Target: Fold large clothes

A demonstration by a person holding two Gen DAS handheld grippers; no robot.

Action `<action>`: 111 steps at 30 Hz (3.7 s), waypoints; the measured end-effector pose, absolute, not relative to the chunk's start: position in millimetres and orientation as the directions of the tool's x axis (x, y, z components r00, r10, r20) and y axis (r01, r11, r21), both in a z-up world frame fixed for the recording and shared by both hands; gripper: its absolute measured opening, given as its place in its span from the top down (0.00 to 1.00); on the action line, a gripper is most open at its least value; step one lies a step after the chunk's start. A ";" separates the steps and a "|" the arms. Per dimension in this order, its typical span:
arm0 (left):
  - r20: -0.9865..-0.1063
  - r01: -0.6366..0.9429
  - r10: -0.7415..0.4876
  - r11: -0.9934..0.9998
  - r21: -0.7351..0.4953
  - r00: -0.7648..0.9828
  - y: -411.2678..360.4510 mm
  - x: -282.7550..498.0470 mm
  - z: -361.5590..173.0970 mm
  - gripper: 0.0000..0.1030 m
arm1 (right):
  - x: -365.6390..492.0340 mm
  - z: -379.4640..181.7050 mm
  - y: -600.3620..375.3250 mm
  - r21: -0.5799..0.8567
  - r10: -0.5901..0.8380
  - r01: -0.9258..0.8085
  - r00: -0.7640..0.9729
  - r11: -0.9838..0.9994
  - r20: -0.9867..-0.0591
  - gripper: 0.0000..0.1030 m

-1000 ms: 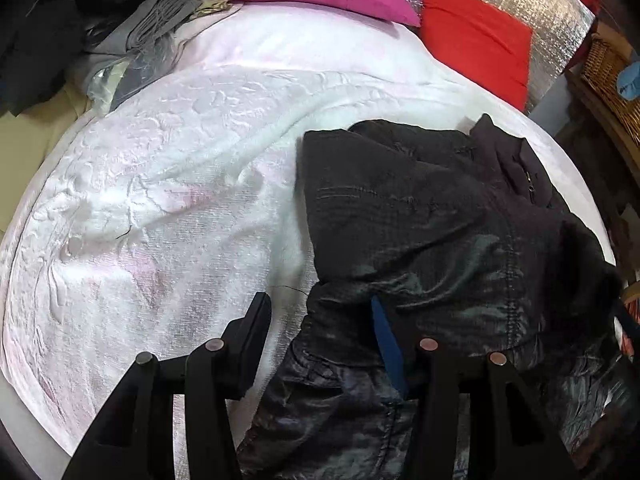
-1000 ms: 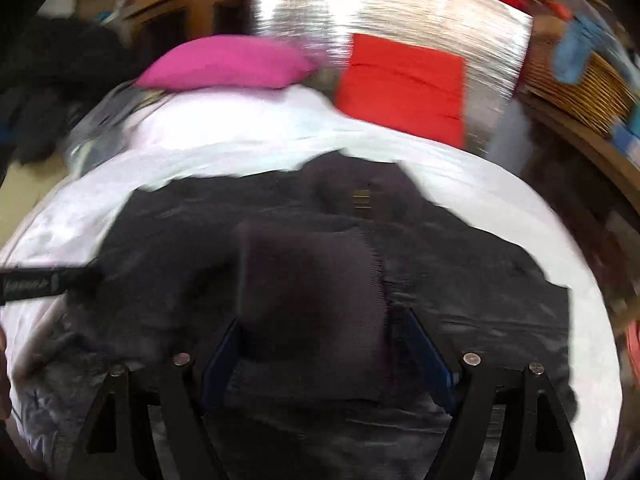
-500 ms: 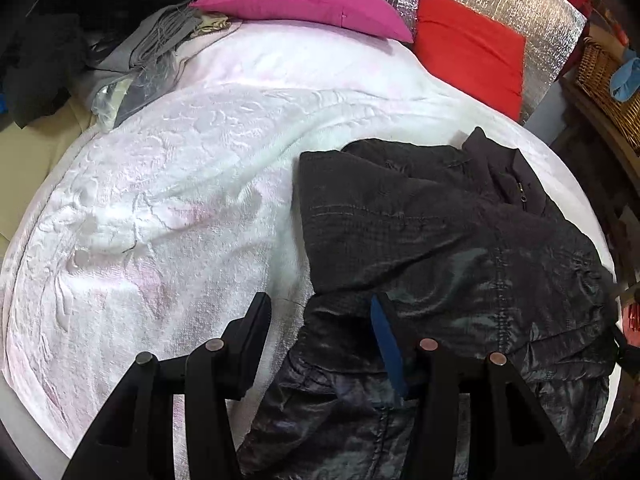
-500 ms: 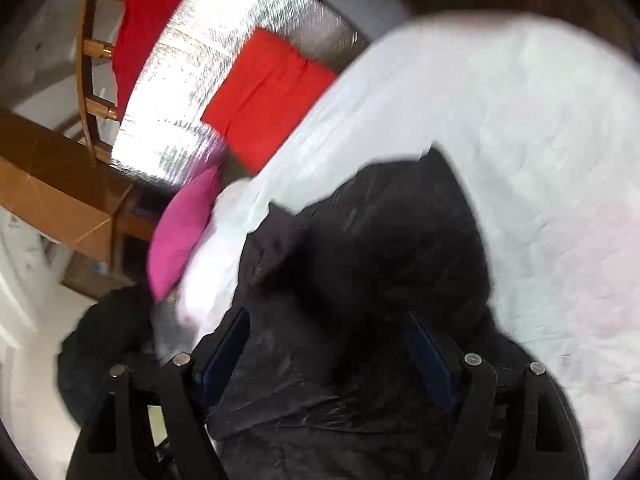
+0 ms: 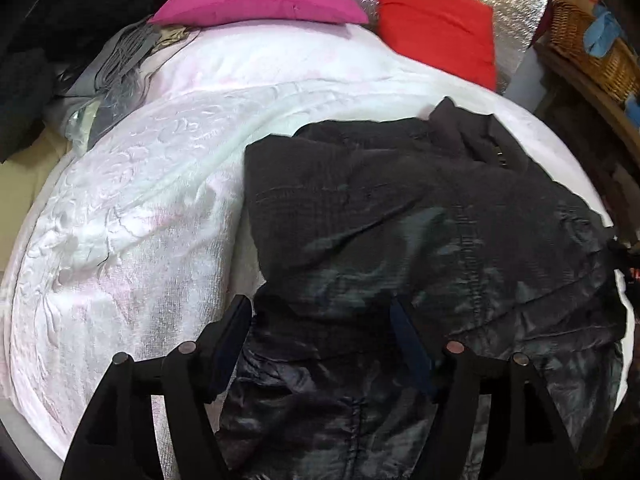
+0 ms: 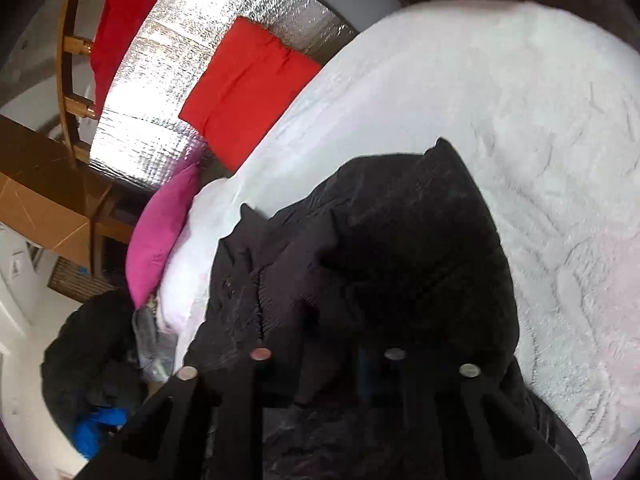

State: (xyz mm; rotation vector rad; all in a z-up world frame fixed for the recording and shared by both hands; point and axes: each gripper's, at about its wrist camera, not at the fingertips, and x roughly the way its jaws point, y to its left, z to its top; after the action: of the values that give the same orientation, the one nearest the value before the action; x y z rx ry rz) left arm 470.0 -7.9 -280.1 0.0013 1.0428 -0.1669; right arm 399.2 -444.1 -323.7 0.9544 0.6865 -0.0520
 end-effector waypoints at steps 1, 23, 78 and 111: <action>-0.859 0.124 -0.133 0.989 -0.082 0.495 -5.5 471.2 -279.5 0.30 | 397.1 -318.3 -442.9 0.726 0.235 0.328 0.798 0.604 -0.556 0.86; -0.832 0.122 -0.115 0.991 -0.057 0.543 -4.9 461.7 -266.7 0.26 | 322.3 -280.9 -478.1 0.614 0.116 0.443 0.743 0.653 -0.659 0.13; -0.648 0.075 0.059 0.981 0.177 0.759 -38.4 417.7 -231.7 0.25 | 392.5 -308.3 -360.4 0.239 0.072 0.204 0.600 0.949 -0.797 0.40; -0.671 0.127 0.073 0.961 0.244 0.738 -81.0 425.2 -254.0 0.25 | 352.1 -285.9 -393.9 0.302 0.063 0.232 0.688 0.925 -0.723 0.40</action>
State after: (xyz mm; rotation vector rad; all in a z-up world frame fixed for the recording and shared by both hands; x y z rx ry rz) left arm 425.2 -81.0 -254.0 0.2838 0.7434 -0.0296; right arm 352.1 -393.9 -285.9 0.3893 0.8118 -0.0968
